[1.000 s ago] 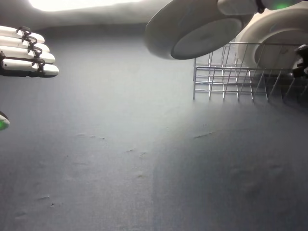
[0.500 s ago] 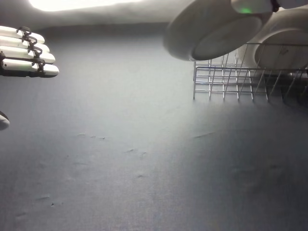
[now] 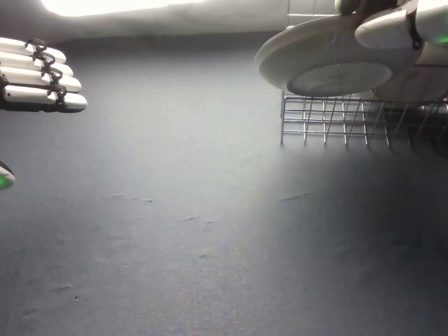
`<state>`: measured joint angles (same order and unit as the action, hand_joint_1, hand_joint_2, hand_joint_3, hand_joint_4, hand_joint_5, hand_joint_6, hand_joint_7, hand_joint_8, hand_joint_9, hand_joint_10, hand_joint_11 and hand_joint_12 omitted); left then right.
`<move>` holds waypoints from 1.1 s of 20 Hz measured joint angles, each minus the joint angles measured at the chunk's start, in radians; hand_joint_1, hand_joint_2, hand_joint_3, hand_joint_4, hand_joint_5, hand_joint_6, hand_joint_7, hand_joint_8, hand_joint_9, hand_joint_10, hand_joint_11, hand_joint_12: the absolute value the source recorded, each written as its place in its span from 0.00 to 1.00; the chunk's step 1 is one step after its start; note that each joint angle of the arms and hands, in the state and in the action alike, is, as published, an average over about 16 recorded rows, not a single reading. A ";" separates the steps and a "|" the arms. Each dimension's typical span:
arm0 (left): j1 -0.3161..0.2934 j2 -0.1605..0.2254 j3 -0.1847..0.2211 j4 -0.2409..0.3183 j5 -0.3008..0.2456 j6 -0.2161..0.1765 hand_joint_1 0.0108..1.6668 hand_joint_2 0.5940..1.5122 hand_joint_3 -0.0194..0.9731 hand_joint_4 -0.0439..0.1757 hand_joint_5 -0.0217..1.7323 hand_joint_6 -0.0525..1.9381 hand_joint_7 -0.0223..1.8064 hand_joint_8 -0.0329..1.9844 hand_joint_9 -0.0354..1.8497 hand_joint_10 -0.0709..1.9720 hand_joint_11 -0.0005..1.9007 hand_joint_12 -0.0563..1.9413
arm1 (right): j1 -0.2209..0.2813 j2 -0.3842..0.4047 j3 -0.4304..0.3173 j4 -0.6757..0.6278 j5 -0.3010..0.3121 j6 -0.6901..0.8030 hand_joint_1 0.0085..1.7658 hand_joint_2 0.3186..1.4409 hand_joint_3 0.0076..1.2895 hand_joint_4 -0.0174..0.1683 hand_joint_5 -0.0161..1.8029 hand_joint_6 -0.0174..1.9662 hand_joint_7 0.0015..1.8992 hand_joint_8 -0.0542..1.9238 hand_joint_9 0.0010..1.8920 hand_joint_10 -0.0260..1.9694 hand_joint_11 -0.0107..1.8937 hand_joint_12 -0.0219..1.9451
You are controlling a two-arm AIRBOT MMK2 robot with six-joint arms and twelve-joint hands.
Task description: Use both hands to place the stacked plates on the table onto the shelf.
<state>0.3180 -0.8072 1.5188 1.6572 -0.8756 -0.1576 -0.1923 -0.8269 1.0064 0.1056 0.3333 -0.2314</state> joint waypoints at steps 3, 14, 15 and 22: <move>0.000 0.000 0.000 0.000 -0.001 0.000 0.00 0.63 0.04 0.22 0.02 0.03 0.02 0.02 0.03 0.04 0.01 0.03 | -0.029 -0.001 0.018 -0.020 0.023 -0.008 0.78 0.63 0.00 0.13 0.52 0.52 0.53 0.46 0.53 0.54 0.47 0.65; 0.002 -0.004 0.000 -0.001 -0.004 -0.002 0.00 0.63 0.04 0.22 0.02 0.03 0.02 0.02 0.03 0.04 0.01 0.03 | -0.112 -0.017 0.079 -0.139 0.068 -0.024 0.63 0.63 0.00 0.08 0.37 0.24 0.38 0.18 0.35 0.25 0.21 0.65; 0.003 -0.005 0.000 -0.001 -0.004 -0.003 0.00 0.63 0.04 0.22 0.02 0.03 0.02 0.02 0.03 0.04 0.01 0.03 | -0.115 -0.018 0.081 -0.155 0.072 -0.025 0.61 0.63 0.00 0.08 0.35 0.21 0.36 0.16 0.33 0.22 0.18 0.64; 0.022 -0.009 -0.004 -0.012 -0.007 -0.011 0.00 0.63 0.04 0.22 0.02 0.03 0.02 0.02 0.03 0.04 0.01 0.03 | -0.125 -0.021 0.077 -0.397 0.164 -0.030 0.45 0.61 0.00 0.05 0.21 0.02 0.22 0.03 0.20 0.04 0.03 0.57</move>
<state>0.3398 -0.8158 1.5151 1.6455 -0.8828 -0.1688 -0.3168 -0.8477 1.0833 -0.2918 0.4977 -0.2619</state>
